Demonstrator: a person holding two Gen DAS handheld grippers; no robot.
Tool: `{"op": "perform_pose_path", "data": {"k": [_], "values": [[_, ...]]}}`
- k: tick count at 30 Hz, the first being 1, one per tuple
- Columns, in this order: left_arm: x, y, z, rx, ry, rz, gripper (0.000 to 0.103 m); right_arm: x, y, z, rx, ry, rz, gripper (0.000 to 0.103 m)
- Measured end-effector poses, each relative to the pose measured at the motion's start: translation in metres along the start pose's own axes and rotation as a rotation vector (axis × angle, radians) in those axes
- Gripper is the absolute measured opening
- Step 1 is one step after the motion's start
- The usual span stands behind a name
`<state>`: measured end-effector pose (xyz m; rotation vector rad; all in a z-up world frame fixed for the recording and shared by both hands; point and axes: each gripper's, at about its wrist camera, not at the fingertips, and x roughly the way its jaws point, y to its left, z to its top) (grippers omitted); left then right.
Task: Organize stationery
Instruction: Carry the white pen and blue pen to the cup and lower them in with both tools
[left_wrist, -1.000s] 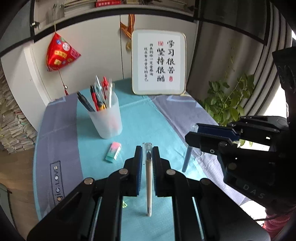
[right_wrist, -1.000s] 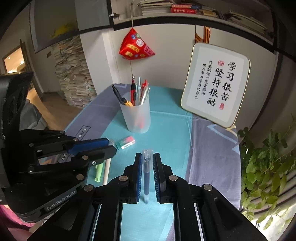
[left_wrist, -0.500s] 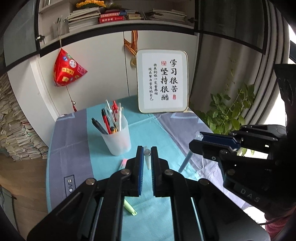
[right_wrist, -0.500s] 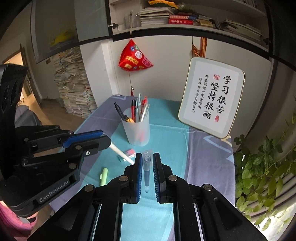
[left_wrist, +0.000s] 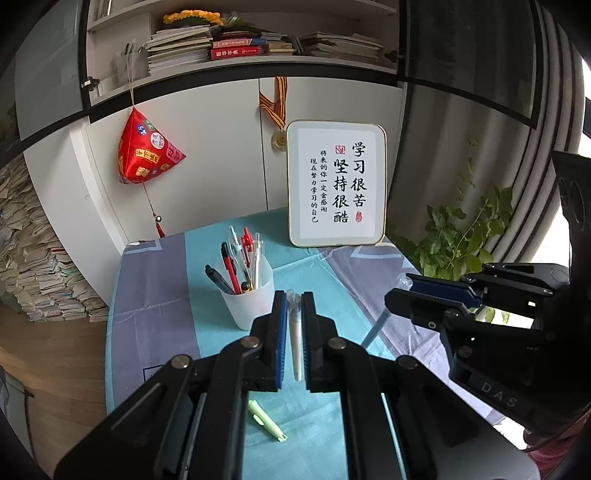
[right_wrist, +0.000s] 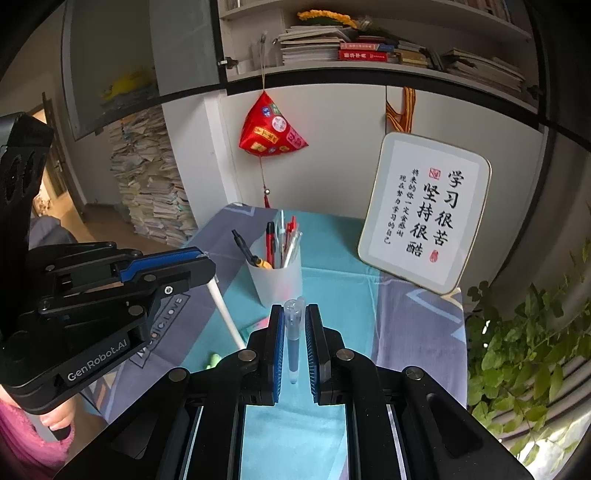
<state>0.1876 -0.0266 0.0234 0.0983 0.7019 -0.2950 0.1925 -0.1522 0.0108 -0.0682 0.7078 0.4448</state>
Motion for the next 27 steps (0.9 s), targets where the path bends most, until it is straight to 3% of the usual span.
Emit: {"op": "perform_pose_path", "data": {"k": [15,27], "values": [[-0.024,0.029,0.074,-0.020,-0.134,0.115,0.006,0.005,0.012,0.080,-0.004,-0.107,0.021,0.012],[0.010,0.057,0.096,-0.054,-0.099,0.133,0.006,0.050,0.005,0.096,0.039,-0.088,0.030,0.012]]}}
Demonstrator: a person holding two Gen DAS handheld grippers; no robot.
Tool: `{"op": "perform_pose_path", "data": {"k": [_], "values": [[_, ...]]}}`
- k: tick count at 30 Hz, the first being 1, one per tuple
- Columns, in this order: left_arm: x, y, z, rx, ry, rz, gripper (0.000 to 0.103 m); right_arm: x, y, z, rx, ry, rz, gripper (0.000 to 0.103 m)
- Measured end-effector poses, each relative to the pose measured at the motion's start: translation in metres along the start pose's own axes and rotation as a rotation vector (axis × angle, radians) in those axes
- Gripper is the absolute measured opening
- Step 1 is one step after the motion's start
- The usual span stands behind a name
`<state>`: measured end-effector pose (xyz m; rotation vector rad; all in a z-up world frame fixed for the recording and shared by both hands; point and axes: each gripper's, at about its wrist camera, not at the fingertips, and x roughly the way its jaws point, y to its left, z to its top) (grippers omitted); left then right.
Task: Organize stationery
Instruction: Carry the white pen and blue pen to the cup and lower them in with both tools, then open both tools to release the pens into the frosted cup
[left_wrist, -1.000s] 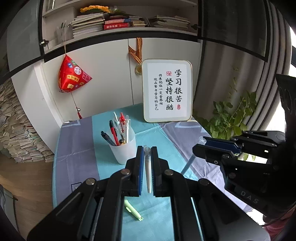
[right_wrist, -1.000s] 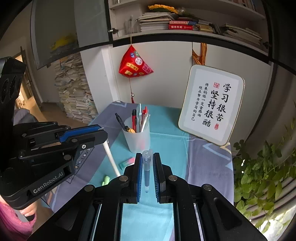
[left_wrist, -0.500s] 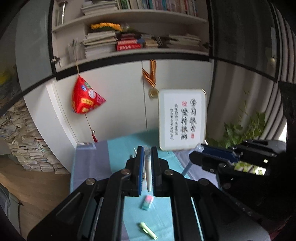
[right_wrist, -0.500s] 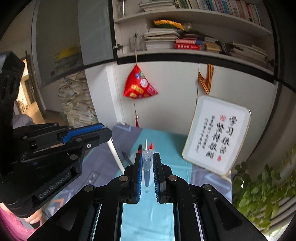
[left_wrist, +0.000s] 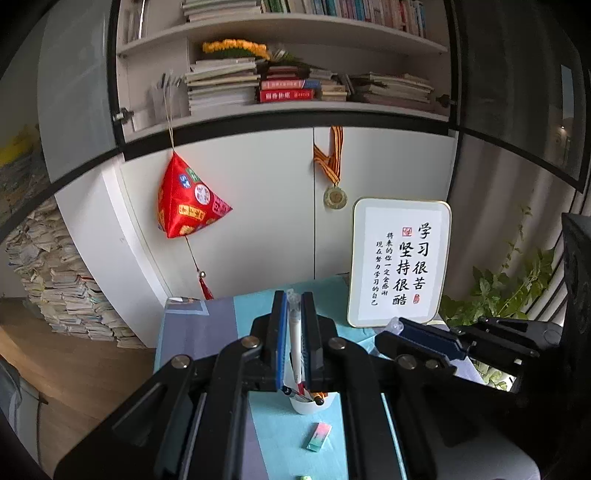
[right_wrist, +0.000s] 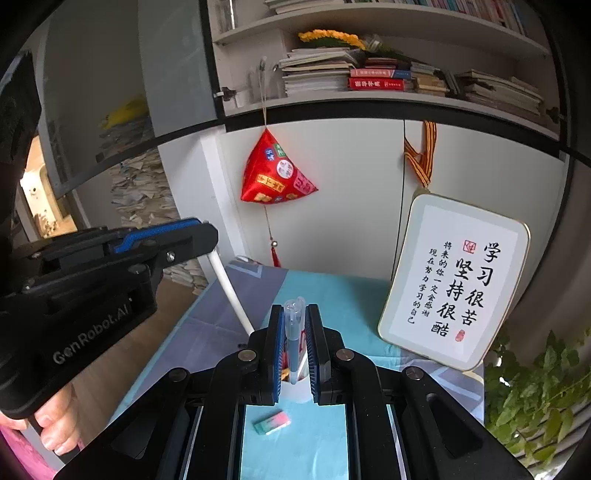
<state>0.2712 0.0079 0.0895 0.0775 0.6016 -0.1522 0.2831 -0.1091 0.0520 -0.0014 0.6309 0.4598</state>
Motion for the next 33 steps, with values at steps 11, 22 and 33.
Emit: {"op": "perform_pose_path", "data": {"k": [11,22,33], "values": [[0.047,0.005,-0.022,-0.027,0.098,-0.038,0.006,0.039,-0.015,-0.008,0.057,0.036,0.014,0.012],[0.075,0.007,-0.044,-0.035,0.171,-0.054,0.006,0.065,-0.016,-0.027,0.059,0.108,0.023,0.012],[0.087,0.008,-0.062,-0.039,0.217,-0.060,0.006,0.082,-0.015,-0.044,0.068,0.168,0.024,0.012]]}}
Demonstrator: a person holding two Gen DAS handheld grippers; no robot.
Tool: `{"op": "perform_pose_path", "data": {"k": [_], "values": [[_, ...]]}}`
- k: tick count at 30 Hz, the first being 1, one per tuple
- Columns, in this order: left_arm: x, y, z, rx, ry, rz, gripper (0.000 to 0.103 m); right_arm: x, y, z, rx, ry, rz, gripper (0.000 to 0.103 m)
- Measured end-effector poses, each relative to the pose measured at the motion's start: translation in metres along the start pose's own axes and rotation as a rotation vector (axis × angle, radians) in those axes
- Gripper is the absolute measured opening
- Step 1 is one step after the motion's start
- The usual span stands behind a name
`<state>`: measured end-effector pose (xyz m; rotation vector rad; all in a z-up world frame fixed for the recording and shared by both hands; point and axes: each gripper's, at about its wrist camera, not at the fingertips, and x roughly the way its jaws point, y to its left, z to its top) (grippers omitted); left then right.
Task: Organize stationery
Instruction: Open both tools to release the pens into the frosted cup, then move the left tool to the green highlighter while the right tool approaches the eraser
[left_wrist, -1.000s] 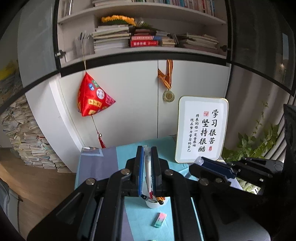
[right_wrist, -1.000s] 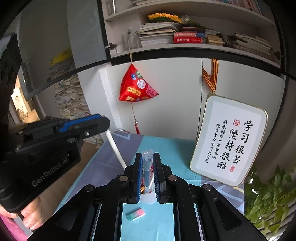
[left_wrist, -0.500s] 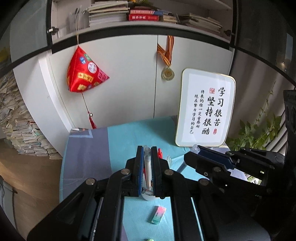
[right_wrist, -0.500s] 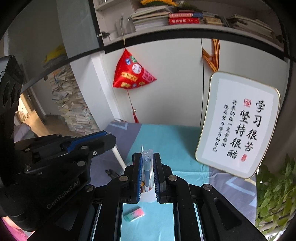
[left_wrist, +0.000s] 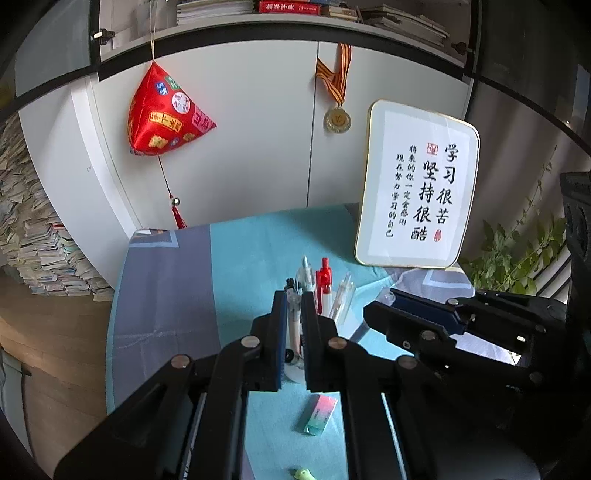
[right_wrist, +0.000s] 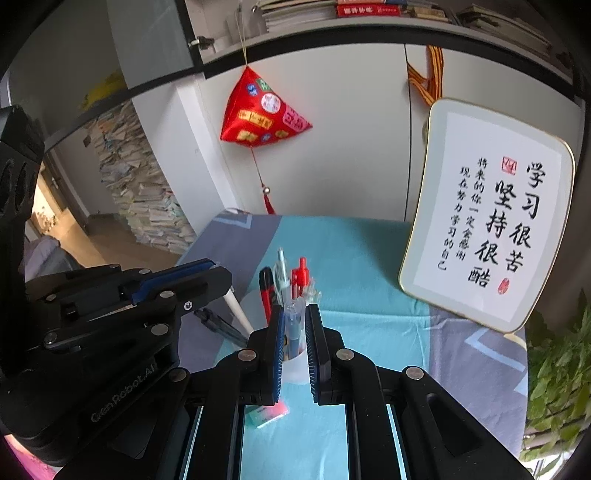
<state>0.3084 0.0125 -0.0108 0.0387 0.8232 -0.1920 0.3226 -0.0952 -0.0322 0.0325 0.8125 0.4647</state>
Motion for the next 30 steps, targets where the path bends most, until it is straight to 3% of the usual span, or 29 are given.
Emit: {"op": "perform_pose_path", "data": {"k": [10,17,19,23,27,30], "values": [[0.002,0.003,-0.006,-0.024,0.024,-0.026,0.009,0.005,0.002,-0.005,0.000,0.028,0.008,0.013],[-0.015,0.005,-0.008,-0.033,-0.010,-0.018,0.027,-0.010,0.004,-0.008,0.005,0.009,0.012,0.013],[-0.020,0.005,-0.012,-0.032,-0.017,-0.015,0.027,-0.015,0.004,-0.011,0.006,0.011,0.013,0.013],[-0.030,0.007,-0.026,-0.033,-0.017,0.002,0.027,-0.024,0.007,-0.022,-0.007,0.018,0.010,0.013],[-0.037,0.006,-0.049,-0.030,0.007,-0.041,0.028,-0.032,0.010,-0.035,-0.024,0.025,0.005,0.012],[-0.030,0.002,-0.068,-0.018,0.047,-0.049,0.035,-0.033,0.007,-0.046,-0.017,0.052,-0.011,0.013]]}}
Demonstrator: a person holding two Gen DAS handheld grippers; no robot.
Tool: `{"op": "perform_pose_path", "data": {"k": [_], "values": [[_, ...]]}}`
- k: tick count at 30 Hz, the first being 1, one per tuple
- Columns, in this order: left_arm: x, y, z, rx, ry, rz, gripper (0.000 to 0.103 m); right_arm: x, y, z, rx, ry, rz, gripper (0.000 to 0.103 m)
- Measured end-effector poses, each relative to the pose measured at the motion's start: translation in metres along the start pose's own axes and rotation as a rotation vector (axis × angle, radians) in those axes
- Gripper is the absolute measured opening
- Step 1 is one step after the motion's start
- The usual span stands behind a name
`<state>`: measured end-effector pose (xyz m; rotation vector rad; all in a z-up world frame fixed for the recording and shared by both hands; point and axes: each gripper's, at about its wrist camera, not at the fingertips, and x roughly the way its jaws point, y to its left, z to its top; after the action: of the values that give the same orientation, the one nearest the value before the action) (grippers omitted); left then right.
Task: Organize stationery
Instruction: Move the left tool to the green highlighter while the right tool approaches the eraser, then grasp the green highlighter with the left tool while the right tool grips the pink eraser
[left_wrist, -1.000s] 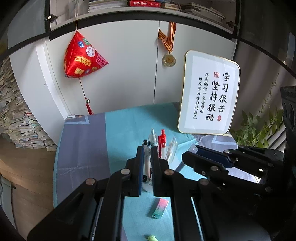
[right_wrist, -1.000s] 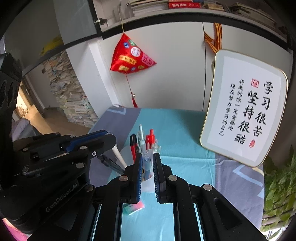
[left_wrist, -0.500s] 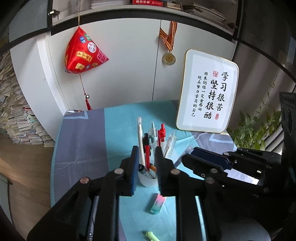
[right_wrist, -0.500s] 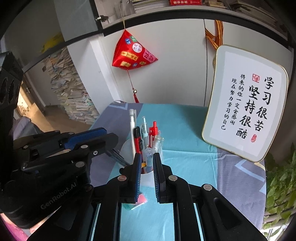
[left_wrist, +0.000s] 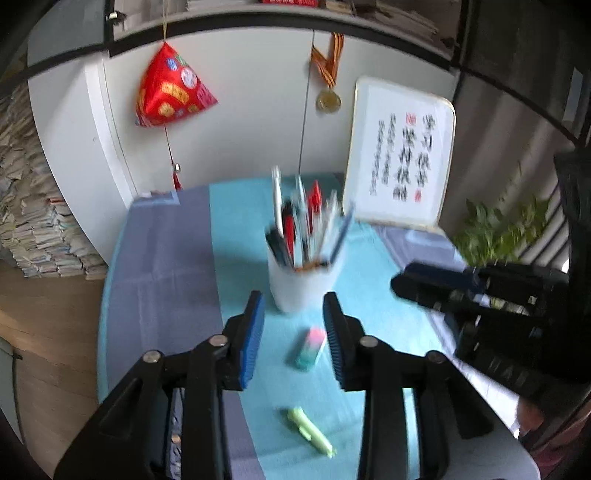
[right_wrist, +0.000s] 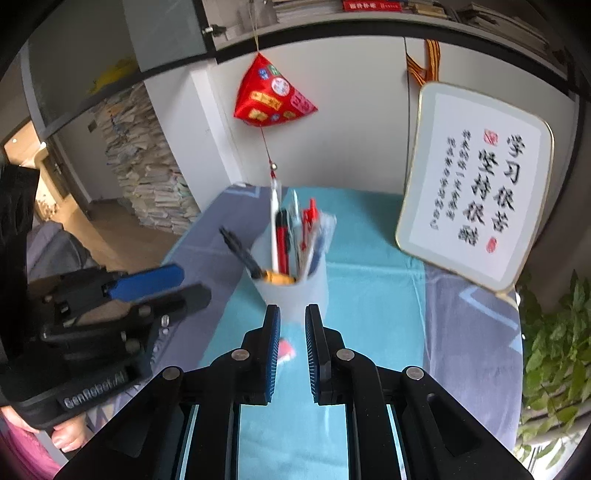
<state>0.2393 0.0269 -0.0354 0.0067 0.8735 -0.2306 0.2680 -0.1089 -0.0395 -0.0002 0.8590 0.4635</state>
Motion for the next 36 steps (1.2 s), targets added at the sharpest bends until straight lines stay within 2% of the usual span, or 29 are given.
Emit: {"op": "perform_pose_path", "data": {"k": [7,11,13,16,19,21,24,30,34,36], "values": [[0.024,0.004,-0.055,-0.107,0.142,0.000,0.038,0.025,-0.006,-0.022,0.053,0.097,-0.025,0.013],[0.033,-0.001,-0.080,-0.161,0.228,-0.024,0.039,0.035,-0.005,-0.030,0.073,0.124,-0.010,0.013],[0.036,-0.003,-0.087,-0.188,0.249,-0.011,0.039,0.037,-0.003,-0.032,0.077,0.128,-0.005,0.013],[0.040,-0.008,-0.091,-0.197,0.250,0.014,0.039,0.042,-0.002,-0.035,0.102,0.138,0.003,0.013],[0.048,-0.013,-0.093,-0.200,0.269,0.003,0.035,0.051,-0.004,-0.038,0.148,0.165,0.015,0.014],[0.054,-0.014,-0.096,-0.199,0.282,-0.003,0.015,0.056,-0.008,-0.040,0.187,0.178,0.024,0.025],[0.055,-0.008,-0.096,-0.211,0.272,-0.009,0.012,0.060,-0.015,-0.041,0.259,0.182,0.038,0.039],[0.041,0.020,-0.100,-0.215,0.230,0.043,0.011,0.075,-0.017,-0.041,0.340,0.210,0.021,0.041],[0.027,0.039,-0.105,-0.226,0.200,0.083,0.011,0.093,-0.007,-0.039,0.403,0.230,0.025,0.041],[0.023,0.047,-0.108,-0.239,0.193,0.086,0.011,0.100,0.002,-0.036,0.417,0.220,-0.003,0.041]]}}
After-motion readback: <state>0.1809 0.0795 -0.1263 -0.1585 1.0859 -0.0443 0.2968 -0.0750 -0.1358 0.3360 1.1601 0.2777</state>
